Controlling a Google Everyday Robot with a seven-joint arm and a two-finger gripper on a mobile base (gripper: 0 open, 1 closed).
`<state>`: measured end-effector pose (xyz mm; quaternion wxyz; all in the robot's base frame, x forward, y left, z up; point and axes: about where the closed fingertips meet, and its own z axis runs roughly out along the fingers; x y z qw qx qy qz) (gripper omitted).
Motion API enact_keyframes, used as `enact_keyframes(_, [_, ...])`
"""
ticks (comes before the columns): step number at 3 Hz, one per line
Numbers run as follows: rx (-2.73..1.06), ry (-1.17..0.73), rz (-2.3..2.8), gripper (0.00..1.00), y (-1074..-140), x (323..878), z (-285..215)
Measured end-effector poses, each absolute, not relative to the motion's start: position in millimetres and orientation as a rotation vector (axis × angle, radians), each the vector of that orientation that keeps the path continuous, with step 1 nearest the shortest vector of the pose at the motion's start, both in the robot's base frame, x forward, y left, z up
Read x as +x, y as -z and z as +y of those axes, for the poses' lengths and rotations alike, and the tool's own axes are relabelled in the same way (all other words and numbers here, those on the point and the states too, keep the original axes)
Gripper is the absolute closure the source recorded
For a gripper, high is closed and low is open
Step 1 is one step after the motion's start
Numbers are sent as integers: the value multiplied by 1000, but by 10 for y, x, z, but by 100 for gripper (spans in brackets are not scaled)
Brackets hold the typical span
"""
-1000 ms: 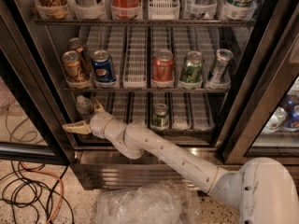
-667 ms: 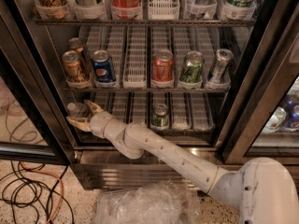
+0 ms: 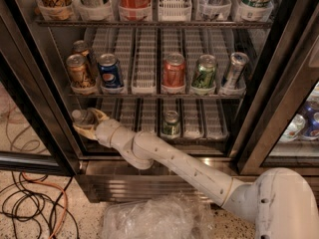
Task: Pick water bottle from bottom shelf of fridge
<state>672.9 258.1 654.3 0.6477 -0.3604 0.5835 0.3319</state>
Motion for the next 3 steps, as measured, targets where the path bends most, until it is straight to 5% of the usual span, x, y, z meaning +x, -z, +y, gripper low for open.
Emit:
enact_keyframes(1, [-810,-810,1313,100,-6579,6667,2664])
enact_keyframes(3, [-586,-806,1156,100,-7000,6684,2117])
